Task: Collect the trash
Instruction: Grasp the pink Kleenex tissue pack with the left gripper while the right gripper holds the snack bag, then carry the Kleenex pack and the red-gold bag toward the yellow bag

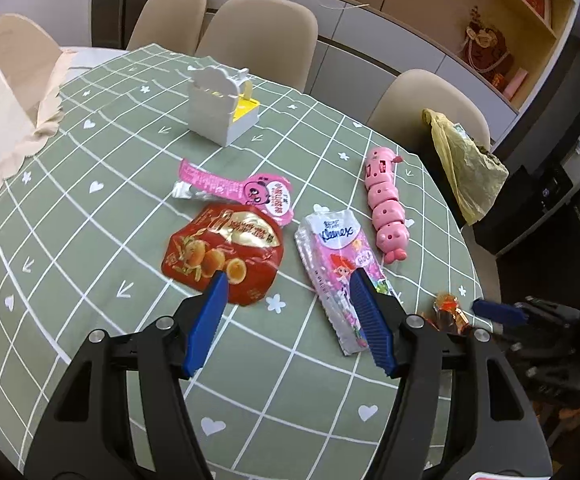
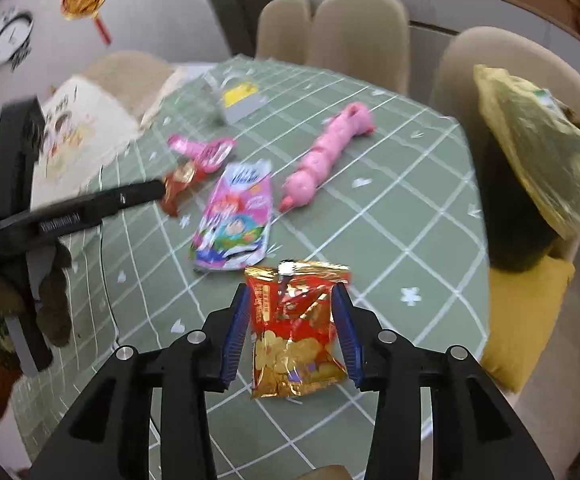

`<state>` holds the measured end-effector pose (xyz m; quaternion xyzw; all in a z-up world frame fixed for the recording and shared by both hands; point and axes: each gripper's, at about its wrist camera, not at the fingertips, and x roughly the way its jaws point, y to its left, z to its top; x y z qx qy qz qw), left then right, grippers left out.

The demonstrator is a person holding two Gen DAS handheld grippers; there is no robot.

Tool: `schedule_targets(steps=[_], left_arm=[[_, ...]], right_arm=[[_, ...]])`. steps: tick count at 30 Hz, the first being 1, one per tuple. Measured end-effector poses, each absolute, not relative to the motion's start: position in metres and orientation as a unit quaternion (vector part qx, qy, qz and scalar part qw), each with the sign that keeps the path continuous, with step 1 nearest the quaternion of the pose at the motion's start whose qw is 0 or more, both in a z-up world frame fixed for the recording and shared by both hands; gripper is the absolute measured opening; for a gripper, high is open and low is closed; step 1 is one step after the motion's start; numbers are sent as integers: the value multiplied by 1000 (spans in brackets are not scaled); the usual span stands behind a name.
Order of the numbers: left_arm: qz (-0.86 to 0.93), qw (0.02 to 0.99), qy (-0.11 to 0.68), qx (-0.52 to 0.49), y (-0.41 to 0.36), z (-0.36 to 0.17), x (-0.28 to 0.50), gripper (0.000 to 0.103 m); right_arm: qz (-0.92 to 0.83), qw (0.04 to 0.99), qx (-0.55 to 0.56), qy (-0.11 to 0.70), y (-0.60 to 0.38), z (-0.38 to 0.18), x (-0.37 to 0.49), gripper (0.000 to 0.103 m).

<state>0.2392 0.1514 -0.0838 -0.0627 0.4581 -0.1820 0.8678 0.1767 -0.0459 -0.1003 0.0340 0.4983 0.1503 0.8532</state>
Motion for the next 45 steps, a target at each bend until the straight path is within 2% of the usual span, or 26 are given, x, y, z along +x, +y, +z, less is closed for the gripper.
schedule_targets(steps=[7, 11, 19, 20, 21, 24, 25, 30, 33, 34, 35, 36, 37, 38, 40, 45], left_arm=[[-180, 861, 469, -80, 157, -90, 231, 60], [-181, 858, 473, -86, 154, -95, 229, 60], [-184, 858, 471, -88, 148, -92, 228, 60], [-185, 858, 471, -87, 147, -92, 228, 60], [-185, 857, 473, -87, 146, -92, 229, 60], [-187, 851, 481, -91, 139, -95, 230, 60], [-188, 850, 484, -92, 135, -96, 231, 60], [-182, 847, 491, -88, 112, -102, 240, 60], [-164, 850, 496, -73, 97, -106, 247, 49], [-154, 849, 501, -71, 94, -108, 250, 42], [-149, 847, 505, -70, 93, -110, 253, 31], [-146, 846, 509, -68, 91, -112, 254, 25], [-142, 845, 512, -64, 88, -113, 254, 12], [-140, 844, 513, -62, 88, -113, 253, 7], [-141, 846, 510, -67, 89, -107, 246, 3], [-145, 872, 462, -68, 102, -60, 221, 3]], right_arm=[[106, 866, -21, 488, -39, -105, 174, 40], [117, 882, 37, 455, -61, -86, 165, 40], [106, 853, 71, 507, -71, -120, 174, 40], [105, 854, 67, 505, -70, -119, 173, 37], [105, 854, 60, 506, -69, -118, 172, 27], [105, 859, 49, 499, -72, -110, 168, 20], [103, 861, 51, 495, -75, -107, 166, 8], [89, 874, 80, 471, -100, -84, 158, 8], [93, 881, 78, 458, -106, -73, 153, 8], [94, 882, 78, 455, -105, -71, 152, 8], [96, 884, 78, 451, -105, -68, 150, 8], [98, 886, 80, 447, -106, -64, 147, 8], [100, 887, 81, 444, -107, -62, 146, 8], [102, 887, 83, 442, -108, -60, 145, 8], [103, 891, 86, 433, -110, -52, 142, 8], [115, 903, 93, 403, -115, -24, 134, 8]])
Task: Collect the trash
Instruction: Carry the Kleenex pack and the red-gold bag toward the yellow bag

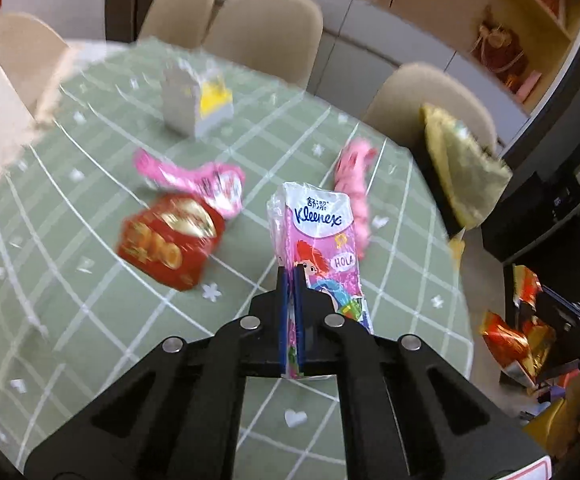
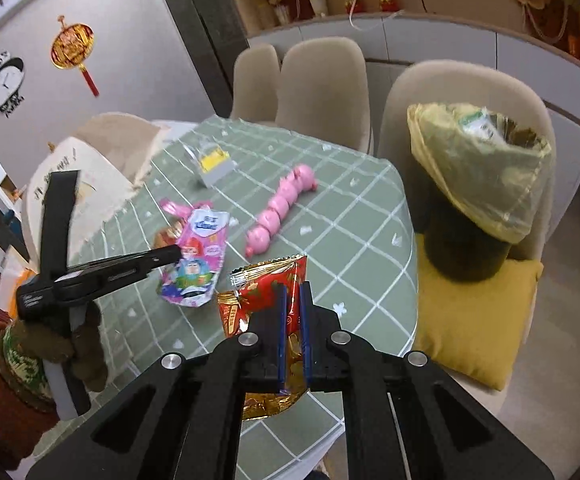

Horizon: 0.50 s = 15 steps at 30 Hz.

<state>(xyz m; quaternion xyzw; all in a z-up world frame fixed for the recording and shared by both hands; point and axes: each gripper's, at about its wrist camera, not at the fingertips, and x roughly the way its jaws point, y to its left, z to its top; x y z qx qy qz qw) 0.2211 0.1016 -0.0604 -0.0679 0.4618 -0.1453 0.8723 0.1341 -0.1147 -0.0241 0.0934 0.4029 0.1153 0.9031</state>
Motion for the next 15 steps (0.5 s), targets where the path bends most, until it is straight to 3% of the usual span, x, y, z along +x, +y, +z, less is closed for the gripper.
schedule_targets(steps=[7, 15], left_arm=[[-138, 906, 386, -100, 122, 10, 184, 3], [-148, 920, 349, -102, 97, 50, 182, 3]], right_arm=[[137, 916, 74, 369, -119, 9, 130, 8], [139, 928, 62, 340, -144, 34, 146, 8]])
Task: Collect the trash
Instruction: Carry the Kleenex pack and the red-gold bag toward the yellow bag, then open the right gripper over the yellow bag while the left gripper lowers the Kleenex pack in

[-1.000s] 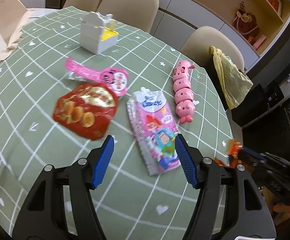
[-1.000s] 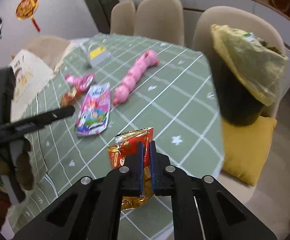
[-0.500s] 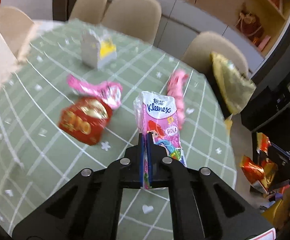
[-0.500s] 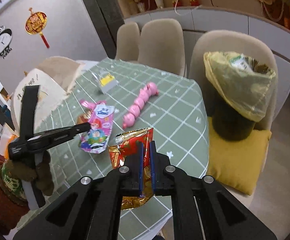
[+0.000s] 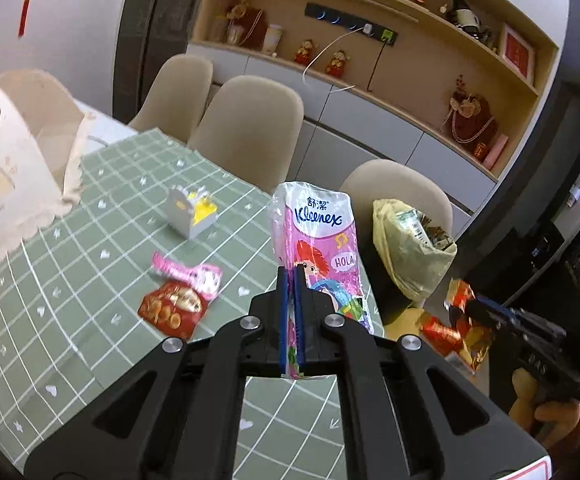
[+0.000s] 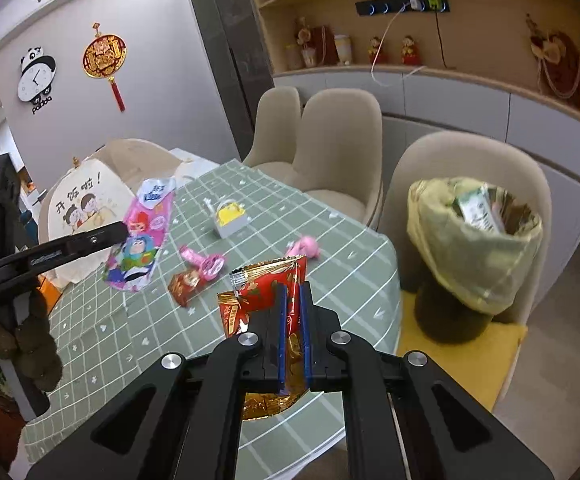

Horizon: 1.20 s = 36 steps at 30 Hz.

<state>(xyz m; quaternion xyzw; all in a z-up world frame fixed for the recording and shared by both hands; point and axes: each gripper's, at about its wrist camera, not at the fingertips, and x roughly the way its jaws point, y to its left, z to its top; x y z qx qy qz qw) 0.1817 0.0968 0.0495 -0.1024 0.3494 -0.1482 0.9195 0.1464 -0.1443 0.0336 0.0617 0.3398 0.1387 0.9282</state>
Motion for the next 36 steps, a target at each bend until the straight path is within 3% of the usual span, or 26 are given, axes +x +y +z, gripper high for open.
schedule_targets(steps=[12, 24, 36], left_arm=[[-148, 921, 338, -126, 27, 60, 237, 3], [-213, 905, 359, -84, -122, 62, 334, 3], [-250, 871, 419, -53, -214, 11, 405, 3]], right_arm=[[144, 941, 54, 302, -233, 60, 227, 8], [84, 957, 67, 270, -365, 73, 291, 8], [61, 959, 45, 274, -426, 62, 346, 8]])
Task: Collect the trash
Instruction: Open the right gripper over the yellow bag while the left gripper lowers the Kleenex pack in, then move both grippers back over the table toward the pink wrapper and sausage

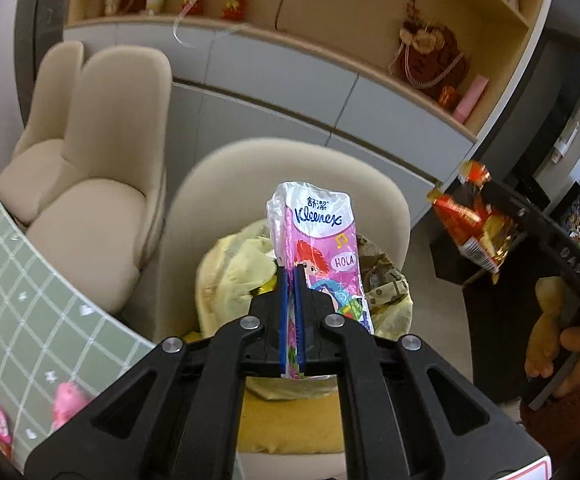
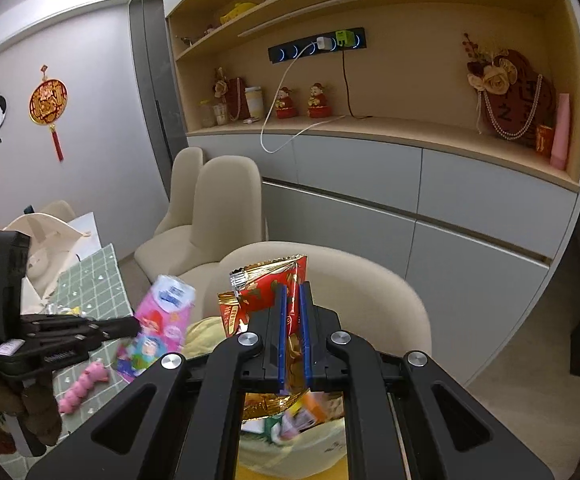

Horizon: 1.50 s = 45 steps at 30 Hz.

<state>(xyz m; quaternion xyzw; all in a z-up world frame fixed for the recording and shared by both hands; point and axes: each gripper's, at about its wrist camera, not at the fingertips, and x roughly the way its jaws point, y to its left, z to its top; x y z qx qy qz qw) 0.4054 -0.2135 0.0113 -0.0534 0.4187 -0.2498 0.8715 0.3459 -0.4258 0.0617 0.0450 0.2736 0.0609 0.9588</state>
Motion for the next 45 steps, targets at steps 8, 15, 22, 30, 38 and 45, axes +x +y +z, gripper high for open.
schedule_targets(steps=[8, 15, 22, 30, 38, 45], left_arm=[[-263, 850, 456, -38, -265, -34, 440, 4], [-281, 842, 458, -49, -260, -54, 446, 29], [-234, 870, 429, -65, -205, -25, 423, 39], [-191, 877, 430, -96, -145, -8, 389, 41], [-147, 876, 444, -117, -101, -6, 356, 42], [-132, 883, 433, -121, -72, 9, 327, 46]], right_arm=[[42, 954, 59, 291, -444, 40, 364, 8], [36, 945, 55, 321, -440, 21, 370, 8], [90, 928, 45, 359, -405, -2, 385, 8], [112, 883, -2, 455, -369, -78, 426, 8], [70, 865, 19, 496, -383, -107, 435, 10], [63, 890, 53, 448, -383, -72, 405, 42]])
